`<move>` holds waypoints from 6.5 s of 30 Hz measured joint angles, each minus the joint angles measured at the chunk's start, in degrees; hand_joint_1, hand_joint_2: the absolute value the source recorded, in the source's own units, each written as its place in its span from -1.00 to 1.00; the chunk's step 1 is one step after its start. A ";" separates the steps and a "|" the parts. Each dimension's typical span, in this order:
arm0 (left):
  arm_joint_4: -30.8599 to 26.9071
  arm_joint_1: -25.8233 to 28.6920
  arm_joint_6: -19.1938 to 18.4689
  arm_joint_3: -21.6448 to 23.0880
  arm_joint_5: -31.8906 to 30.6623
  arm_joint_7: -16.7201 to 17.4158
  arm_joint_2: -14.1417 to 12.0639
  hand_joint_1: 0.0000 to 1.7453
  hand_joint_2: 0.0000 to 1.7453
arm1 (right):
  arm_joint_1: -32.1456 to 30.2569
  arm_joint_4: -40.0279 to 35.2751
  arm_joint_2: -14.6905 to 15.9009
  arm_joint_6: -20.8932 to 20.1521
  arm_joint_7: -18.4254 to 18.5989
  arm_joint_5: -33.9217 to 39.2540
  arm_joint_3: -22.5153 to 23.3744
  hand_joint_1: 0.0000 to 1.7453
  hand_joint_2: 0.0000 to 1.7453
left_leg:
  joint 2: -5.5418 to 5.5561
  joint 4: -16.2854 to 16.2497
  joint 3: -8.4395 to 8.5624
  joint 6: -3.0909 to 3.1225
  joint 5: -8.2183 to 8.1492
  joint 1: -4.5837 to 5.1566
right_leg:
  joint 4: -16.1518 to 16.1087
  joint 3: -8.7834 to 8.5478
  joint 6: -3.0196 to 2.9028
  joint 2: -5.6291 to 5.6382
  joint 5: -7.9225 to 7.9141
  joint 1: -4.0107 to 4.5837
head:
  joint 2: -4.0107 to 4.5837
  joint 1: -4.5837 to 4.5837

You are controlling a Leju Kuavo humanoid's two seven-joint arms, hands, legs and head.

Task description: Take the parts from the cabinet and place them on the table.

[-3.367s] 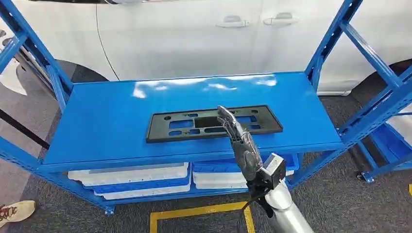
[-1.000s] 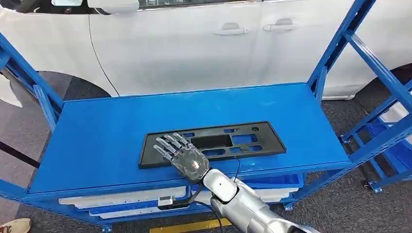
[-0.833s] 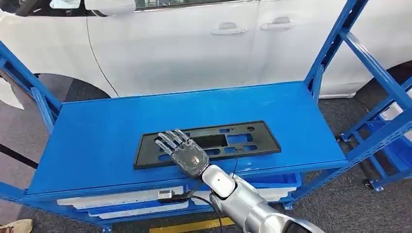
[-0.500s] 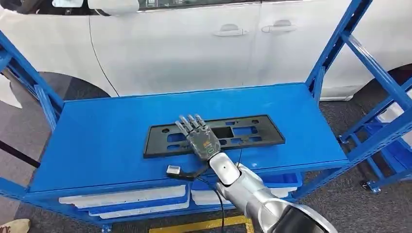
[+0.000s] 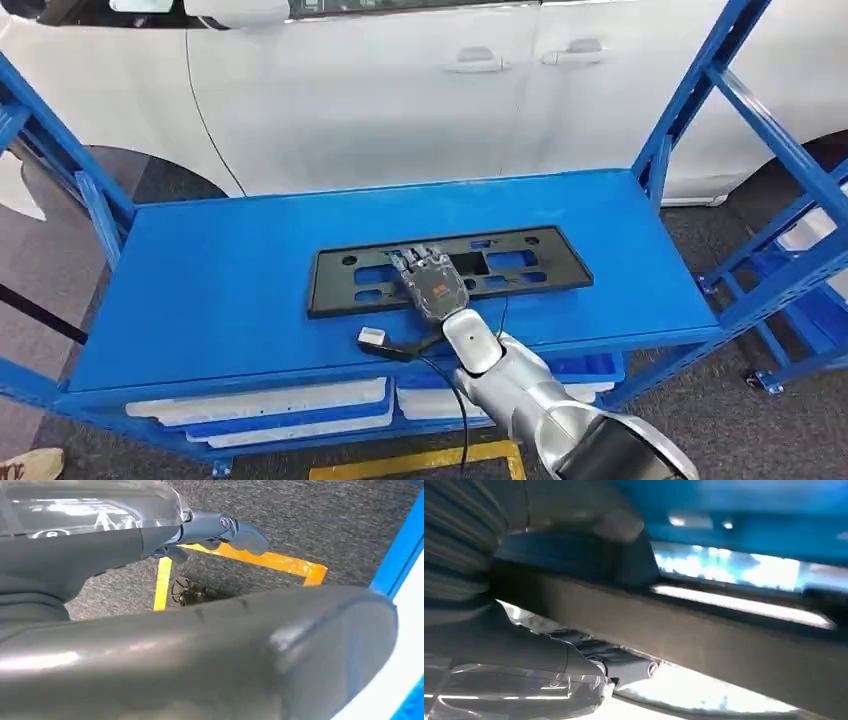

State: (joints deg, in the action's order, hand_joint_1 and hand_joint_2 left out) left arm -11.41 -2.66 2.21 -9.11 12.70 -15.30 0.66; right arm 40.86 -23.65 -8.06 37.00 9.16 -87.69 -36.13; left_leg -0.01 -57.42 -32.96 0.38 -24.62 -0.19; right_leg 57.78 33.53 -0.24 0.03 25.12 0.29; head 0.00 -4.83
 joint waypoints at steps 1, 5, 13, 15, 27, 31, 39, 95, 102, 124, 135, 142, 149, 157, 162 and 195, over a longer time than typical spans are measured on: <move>0.00 -0.03 -0.02 0.00 -0.09 -0.04 0.00 -1.00 -1.00 | 0.05 0.15 0.31 -0.02 0.37 0.00 0.46 1.00 1.00 | -0.01 0.23 0.05 -0.36 0.13 -0.08 | -0.04 0.02 -0.34 0.00 -0.05 0.08 | 0.00 0.00; 0.00 -0.12 -0.11 0.00 -0.24 -0.09 -0.20 -1.00 -1.00 | 0.64 0.61 0.63 -0.37 0.87 0.15 1.86 1.00 1.00 | 0.02 -7.76 -3.36 -1.54 -5.08 -0.32 | -1.13 -0.42 -1.34 -0.11 -0.68 -0.71 | 0.00 0.00; 0.00 0.13 -0.66 -0.61 -0.02 -1.29 -0.79 -1.00 -1.00 | 1.67 1.25 0.83 -2.38 1.55 0.00 4.07 1.00 1.00 | -0.01 -0.66 0.24 -2.19 -0.80 -1.14 | 0.15 -0.14 -0.14 0.02 0.09 -0.35 | 0.00 0.00; 0.00 0.22 -0.85 -0.66 -0.24 -1.51 -0.83 -1.00 -1.00 | 1.81 1.29 0.89 -2.14 1.53 -0.04 4.91 1.00 1.00 | 0.20 -0.87 -0.23 -1.04 -0.70 -0.87 | 0.13 0.18 0.48 0.01 -0.13 -0.45 | 0.00 0.00; 0.00 0.04 -3.41 -0.72 -2.38 -7.34 -0.96 -1.00 1.00 | 1.56 1.38 1.42 -1.12 -0.26 -1.38 8.28 1.00 1.00 | 0.18 -0.28 0.11 0.74 -0.27 -0.50 | 3.65 1.98 0.97 0.01 -0.36 -0.89 | 0.00 0.00; 0.00 -0.04 -3.45 -0.70 -2.47 -7.58 -0.90 -1.00 1.00 | 1.66 1.35 1.40 -0.96 -0.64 -1.55 8.78 1.00 1.00 | 0.19 -0.21 -0.02 -0.37 -0.39 -0.37 | 0.34 0.71 0.24 -0.04 -0.20 -0.20 | 0.00 0.00; 0.00 -0.29 -1.88 0.13 -4.39 -6.32 -0.98 -1.00 1.00 | 1.39 1.25 1.22 0.96 -3.10 -0.75 9.63 1.00 1.00 | 0.15 -17.50 -8.01 -2.27 -7.87 -0.69 | -0.74 0.21 -1.02 -0.26 -0.77 -0.82 | 0.00 0.00; 0.22 0.26 1.46 -5.40 -4.37 -3.13 -1.44 -1.00 1.00 | -25.59 -84.26 9.44 -47.54 -49.05 96.50 5.94 1.00 1.00 | 0.32 -0.99 -5.82 -1.82 4.34 -0.81 | -0.24 -4.43 -1.05 -0.29 3.63 -0.69 | 0.00 -0.02; 0.22 0.63 1.88 -5.40 -4.55 -2.45 -1.20 -1.00 1.00 | -28.77 -85.96 9.44 -48.33 -49.07 96.10 6.91 1.00 1.00 | 0.26 -16.13 -5.70 -1.92 -4.63 -0.79 | 0.21 1.38 -1.94 -0.32 -0.59 0.22 | 0.00 -0.02; 0.24 0.78 1.51 -5.38 -6.19 -1.62 -1.20 -1.00 1.00 | -34.28 -89.53 9.75 -58.44 -49.09 93.74 13.31 1.00 1.00 | -0.35 -0.46 -4.36 -1.93 4.51 -0.64 | 0.46 -5.58 0.14 0.15 5.25 -0.88 | 0.00 -0.04; 0.24 0.23 1.90 -5.38 -6.58 -0.61 -1.82 -1.00 1.00 | -28.17 -86.69 8.83 -54.16 -49.05 96.54 12.91 1.00 1.00 | -0.19 -5.74 3.55 -0.93 -3.56 -0.21 | 0.97 3.89 -1.57 -0.20 -2.54 0.05 | 0.00 -0.07; 0.24 0.23 2.08 -5.42 -6.78 -0.94 -1.81 -1.00 1.00 | -27.04 -86.29 8.94 -51.45 -49.05 96.37 9.92 1.00 1.00 | -0.74 2.39 5.06 0.96 -2.62 0.03 | 2.81 5.70 0.81 -0.32 -0.13 -0.48 | 0.00 -0.04; 0.24 0.56 2.73 -5.49 -6.93 -1.70 -1.18 -1.00 1.00 | -28.06 -86.14 9.38 -52.33 -49.05 95.93 9.68 1.00 1.00 | -0.78 0.96 -2.01 0.30 1.68 -0.18 | 12.58 2.48 2.17 -0.32 1.71 -1.54 | 0.00 -0.04; 0.24 0.90 2.23 -5.79 -7.41 -0.83 -1.20 -1.00 1.00 | -28.52 -87.63 9.31 -52.43 -49.07 95.23 9.72 1.00 1.00 | -0.56 -2.25 -4.63 -2.58 1.00 -0.59 | -0.12 -4.84 -1.68 -0.44 4.17 -1.08 | 0.00 -0.07; 0.24 0.96 2.14 -5.86 -7.56 -0.74 -1.25 -1.00 1.00 | -29.44 -88.30 9.20 -52.46 -49.07 94.92 9.72 1.00 1.00 | -0.53 -18.13 -9.21 -3.28 -7.19 -0.67 | 0.14 -2.41 -2.03 -0.39 2.43 -0.61 | 0.00 -0.07; 0.24 0.95 8.02 -7.19 -10.16 -2.67 -1.86 -1.00 1.00 | -30.99 -92.59 10.03 -52.15 -49.07 92.70 9.66 1.00 1.00 | 0.34 -7.88 -1.15 -1.90 -4.09 -0.53 | 1.43 0.41 -1.73 3.93 0.53 -0.69 | 0.00 -0.07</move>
State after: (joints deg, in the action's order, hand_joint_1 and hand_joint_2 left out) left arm -11.17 -1.71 10.23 -16.31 2.54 -17.97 -1.20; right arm 9.87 -116.24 1.97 -15.15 -39.91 5.01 -26.47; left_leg 0.33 -65.30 -34.11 -1.52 -28.71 -0.72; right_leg 59.21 33.93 -1.97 3.96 25.64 -0.39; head 0.00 -4.90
